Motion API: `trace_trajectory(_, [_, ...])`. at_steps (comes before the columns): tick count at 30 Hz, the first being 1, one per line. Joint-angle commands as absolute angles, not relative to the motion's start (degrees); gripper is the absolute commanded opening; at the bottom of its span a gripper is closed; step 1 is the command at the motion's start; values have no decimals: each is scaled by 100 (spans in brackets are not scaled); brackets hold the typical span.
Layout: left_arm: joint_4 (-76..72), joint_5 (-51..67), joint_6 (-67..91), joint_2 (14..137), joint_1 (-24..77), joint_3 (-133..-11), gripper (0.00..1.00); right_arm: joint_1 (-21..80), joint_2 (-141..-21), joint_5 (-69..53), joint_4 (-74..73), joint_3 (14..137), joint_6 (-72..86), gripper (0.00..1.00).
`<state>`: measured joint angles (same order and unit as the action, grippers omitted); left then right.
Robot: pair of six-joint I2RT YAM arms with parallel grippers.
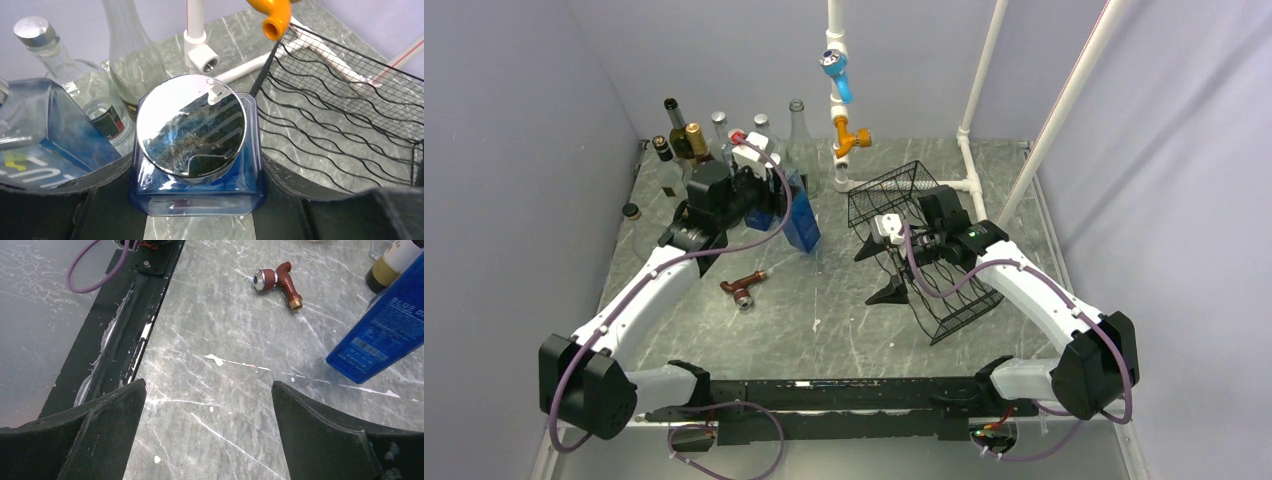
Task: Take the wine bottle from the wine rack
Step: Place the wine bottle at the center of the board.
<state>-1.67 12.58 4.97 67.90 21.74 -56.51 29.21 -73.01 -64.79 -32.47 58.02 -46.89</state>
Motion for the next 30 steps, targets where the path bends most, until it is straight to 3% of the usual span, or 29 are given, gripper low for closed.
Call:
trace_trajectory(1, [-1503, 1199, 525, 6941, 2120, -6465, 0, 2876, -7123, -6609, -3144, 5836, -4789, 99])
trace_trajectory(30, [-1307, 186, 141, 8555, 2101, -7684, 0, 2746, -7087, -6664, -3252, 5845, -4912, 100])
